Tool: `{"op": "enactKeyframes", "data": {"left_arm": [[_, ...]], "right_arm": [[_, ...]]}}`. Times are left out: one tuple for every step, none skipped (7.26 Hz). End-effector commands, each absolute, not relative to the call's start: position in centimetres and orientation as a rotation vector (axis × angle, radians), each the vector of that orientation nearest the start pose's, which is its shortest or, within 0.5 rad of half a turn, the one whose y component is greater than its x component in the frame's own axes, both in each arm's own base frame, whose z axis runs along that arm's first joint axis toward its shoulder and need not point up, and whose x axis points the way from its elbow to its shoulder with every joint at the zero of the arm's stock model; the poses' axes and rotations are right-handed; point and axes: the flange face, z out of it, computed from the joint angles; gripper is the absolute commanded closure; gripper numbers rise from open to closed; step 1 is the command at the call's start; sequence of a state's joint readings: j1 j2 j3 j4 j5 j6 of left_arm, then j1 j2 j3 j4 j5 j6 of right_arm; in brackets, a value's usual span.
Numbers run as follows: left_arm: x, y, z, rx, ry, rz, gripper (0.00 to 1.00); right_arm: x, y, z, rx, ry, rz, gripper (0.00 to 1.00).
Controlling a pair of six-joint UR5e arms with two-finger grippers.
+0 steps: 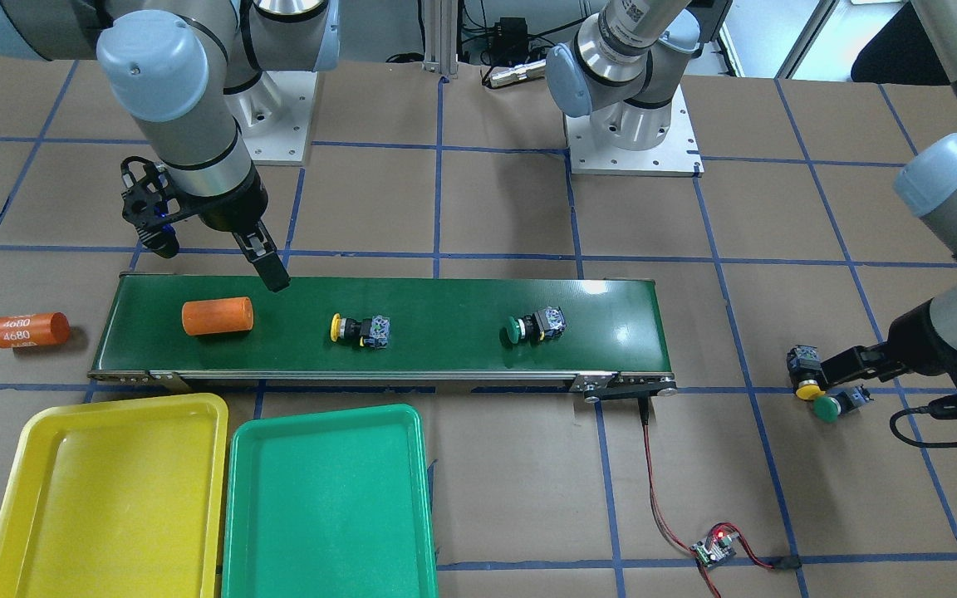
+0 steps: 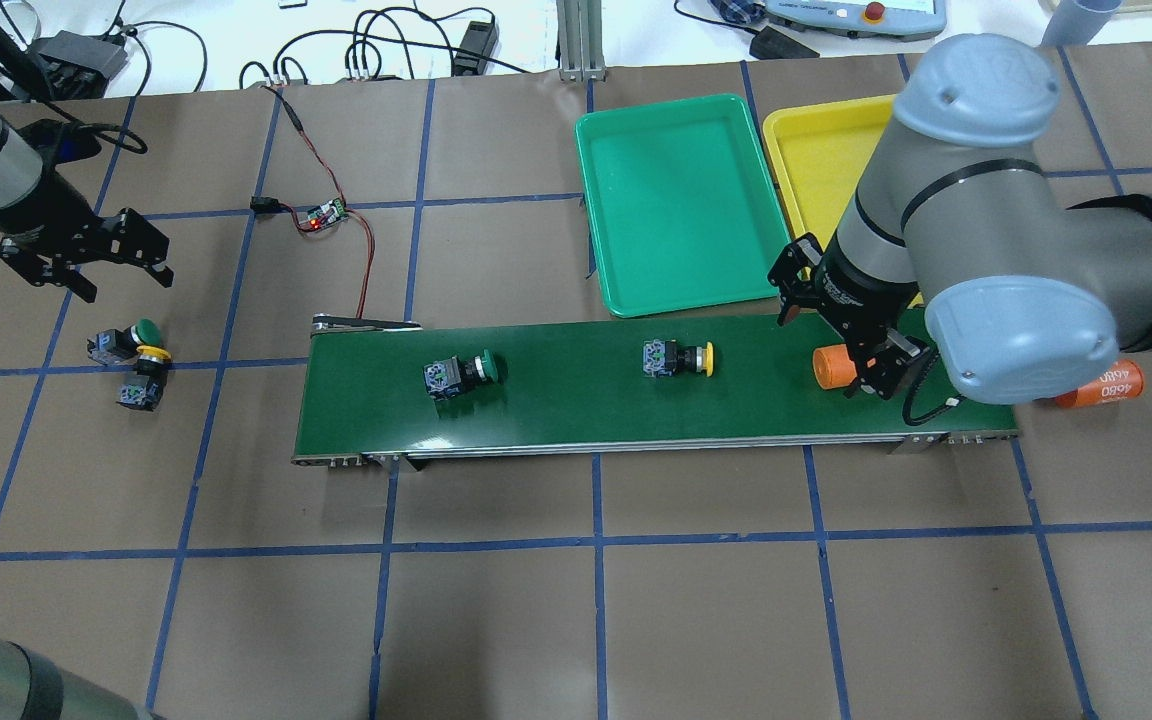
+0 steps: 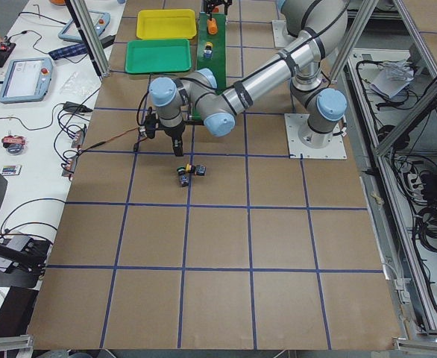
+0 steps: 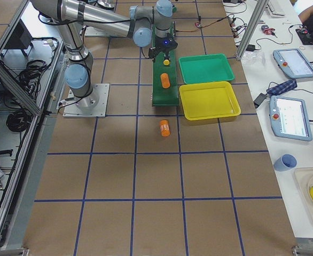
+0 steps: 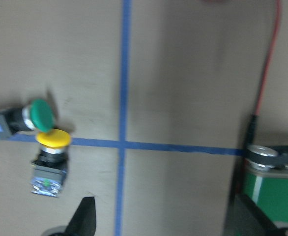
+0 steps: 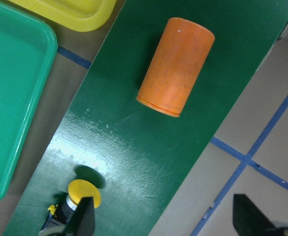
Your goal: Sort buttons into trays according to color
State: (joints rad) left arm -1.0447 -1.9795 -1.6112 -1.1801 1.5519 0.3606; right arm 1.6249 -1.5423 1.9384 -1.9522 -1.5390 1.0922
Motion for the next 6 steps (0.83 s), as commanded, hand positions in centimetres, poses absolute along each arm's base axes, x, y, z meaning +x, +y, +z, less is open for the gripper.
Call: {"op": "enactKeyframes", "data": {"left_arm": [[21.7,-60.5,25.1,-0.333,3.156,0.067,0.0],[23.9,-60.0,23.9,-0.368,3.159,0.085,0.0],[25.3,-59.4,22.2,-0.369,3.179,0.117,0.0],[25.8,-59.6,21.2,-0.312,3.192,0.13,0.0],[25.8,-59.6,19.9,-0.334,3.195,0.147,0.0],[25.9,-59.9,19.9,-0.344,3.197,0.14,0.0]], "right_arm": [[17.9,-48.5,30.1,1.568,2.686,0.011,0.0],[19.5,-48.4,29.7,1.572,2.67,-0.009,0.0],[20.0,-49.0,29.1,1.568,2.668,-0.024,0.0],[20.0,-49.4,29.4,1.559,2.654,-0.064,0.0],[20.0,-49.4,28.9,1.565,2.655,-0.055,0.0],[20.1,-49.4,27.8,1.571,2.669,-0.028,0.0]]}}
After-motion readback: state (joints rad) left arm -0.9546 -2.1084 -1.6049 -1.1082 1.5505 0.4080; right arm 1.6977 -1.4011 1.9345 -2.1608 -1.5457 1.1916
